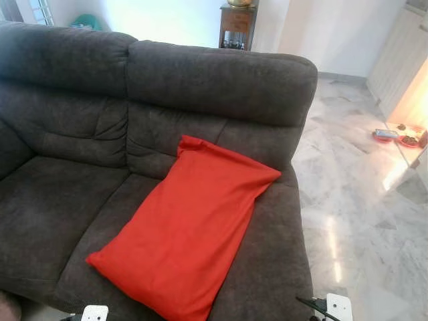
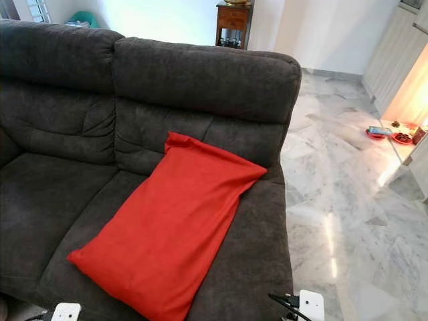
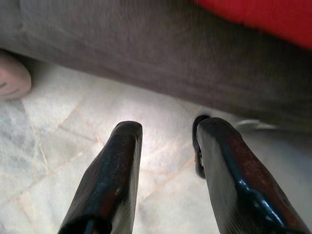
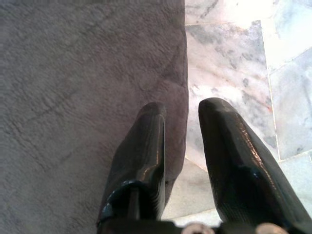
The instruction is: Move the pillow to the sofa from floor
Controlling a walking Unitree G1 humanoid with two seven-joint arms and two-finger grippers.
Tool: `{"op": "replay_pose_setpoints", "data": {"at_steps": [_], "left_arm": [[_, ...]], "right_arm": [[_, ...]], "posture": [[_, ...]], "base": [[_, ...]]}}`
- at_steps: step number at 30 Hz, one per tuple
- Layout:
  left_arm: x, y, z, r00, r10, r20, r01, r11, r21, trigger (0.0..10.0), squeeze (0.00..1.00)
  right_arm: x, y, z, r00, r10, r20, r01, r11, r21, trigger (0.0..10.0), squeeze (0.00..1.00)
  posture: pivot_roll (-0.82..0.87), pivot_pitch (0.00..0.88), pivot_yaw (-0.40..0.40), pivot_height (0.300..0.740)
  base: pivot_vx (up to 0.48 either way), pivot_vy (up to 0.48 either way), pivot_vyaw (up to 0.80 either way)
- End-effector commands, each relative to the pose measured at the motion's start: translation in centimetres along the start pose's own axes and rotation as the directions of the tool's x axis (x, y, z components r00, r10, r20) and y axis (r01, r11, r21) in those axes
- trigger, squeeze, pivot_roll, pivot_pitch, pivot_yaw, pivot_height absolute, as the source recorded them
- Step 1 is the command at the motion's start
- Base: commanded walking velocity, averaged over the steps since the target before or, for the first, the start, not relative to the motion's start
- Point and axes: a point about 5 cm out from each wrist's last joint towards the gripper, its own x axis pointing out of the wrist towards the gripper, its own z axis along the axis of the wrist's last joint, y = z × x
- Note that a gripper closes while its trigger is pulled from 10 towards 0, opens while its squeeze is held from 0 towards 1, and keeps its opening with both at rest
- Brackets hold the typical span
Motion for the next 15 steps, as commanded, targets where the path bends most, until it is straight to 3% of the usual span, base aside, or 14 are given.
{"op": "replay_pose_setpoints", "data": {"at_steps": [1,6,15], "left_arm": [[0.19,-0.57,0.29,1.000,-0.011,-0.010,0.011,0.999,0.030,10.0,0.00],[0.19,-0.53,0.33,1.000,-0.013,-0.004,0.013,0.999,0.037,10.0,0.00],[0.14,-0.52,0.29,1.000,-0.024,0.003,0.024,0.998,0.061,10.0,0.00]], "right_arm": [[0.01,-0.08,0.08,1.000,-0.008,0.003,0.008,1.000,0.014,10.0,0.00],[0.00,0.06,-0.08,1.000,-0.006,-0.003,0.006,1.000,0.017,10.0,0.00],[-0.06,0.06,-0.46,1.000,-0.007,-0.017,0.007,1.000,0.027,10.0,0.00]], "posture": [[0.16,0.000,-0.070,0.740],[0.16,0.000,-0.066,0.740],[0.16,0.000,-0.064,0.740]], "base": [[0.000,0.000,0.00],[0.000,0.000,0.00],[-0.272,0.000,0.00]]}}
